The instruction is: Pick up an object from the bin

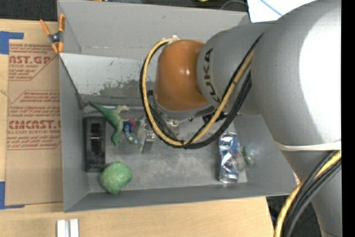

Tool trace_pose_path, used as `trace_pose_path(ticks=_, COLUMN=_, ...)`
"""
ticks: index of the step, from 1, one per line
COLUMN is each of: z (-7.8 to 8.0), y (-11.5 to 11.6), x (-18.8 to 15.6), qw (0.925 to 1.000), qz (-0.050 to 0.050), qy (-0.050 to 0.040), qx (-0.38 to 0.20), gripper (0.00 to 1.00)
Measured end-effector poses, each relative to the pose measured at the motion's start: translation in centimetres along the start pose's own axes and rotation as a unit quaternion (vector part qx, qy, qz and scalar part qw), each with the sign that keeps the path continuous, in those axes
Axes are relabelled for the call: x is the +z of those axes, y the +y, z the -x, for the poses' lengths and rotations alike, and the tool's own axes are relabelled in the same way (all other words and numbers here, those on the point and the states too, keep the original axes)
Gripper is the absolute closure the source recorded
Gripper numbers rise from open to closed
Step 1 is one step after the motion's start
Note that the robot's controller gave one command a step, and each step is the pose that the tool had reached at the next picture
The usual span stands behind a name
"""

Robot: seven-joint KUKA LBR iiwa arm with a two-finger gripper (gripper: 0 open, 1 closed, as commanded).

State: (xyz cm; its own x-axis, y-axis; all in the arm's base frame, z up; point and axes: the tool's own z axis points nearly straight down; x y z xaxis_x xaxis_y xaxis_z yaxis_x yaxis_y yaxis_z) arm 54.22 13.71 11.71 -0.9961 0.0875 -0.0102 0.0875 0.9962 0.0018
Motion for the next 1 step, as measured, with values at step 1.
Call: trace_pose_path(ticks=1, z=-0.01, y=0.0, x=0.0, qw=1.0, qz=0.0, qy=0.0, qx=0.0, gripper=1.0)
